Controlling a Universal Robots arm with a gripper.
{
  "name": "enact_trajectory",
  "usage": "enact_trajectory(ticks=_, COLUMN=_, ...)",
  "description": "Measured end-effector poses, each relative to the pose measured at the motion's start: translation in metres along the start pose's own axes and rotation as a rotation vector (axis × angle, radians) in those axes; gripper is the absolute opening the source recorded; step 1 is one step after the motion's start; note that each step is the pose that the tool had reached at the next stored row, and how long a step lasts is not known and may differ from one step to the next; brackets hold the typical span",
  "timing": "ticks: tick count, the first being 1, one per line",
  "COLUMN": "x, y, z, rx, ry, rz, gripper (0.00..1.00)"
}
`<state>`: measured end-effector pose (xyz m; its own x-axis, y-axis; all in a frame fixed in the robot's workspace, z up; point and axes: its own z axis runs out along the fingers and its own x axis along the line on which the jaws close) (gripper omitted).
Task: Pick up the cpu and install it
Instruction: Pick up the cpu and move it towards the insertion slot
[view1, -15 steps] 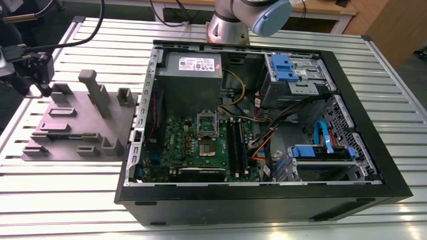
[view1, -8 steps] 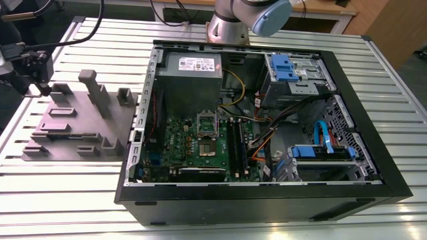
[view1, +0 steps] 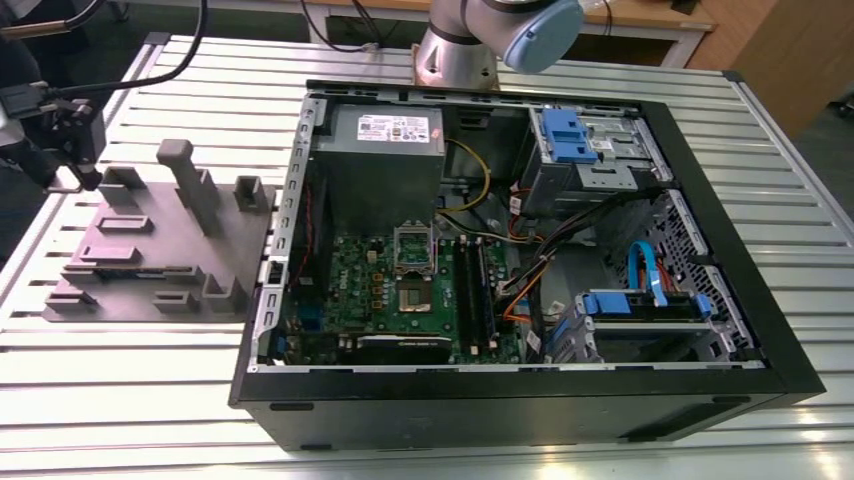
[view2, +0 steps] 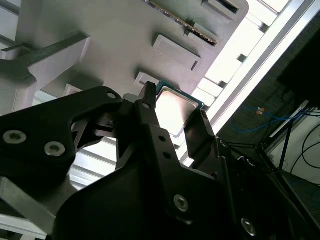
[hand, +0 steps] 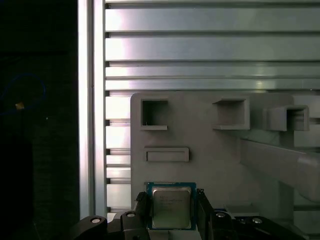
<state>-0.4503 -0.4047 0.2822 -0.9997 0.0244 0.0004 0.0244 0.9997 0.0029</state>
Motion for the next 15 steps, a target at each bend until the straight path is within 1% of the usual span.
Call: enact_trajectory(ticks=15, x=0.0000, y=0.0000, z=-0.0063, rx=0.0001, ry=0.0000, rz=0.000, gripper=0.47)
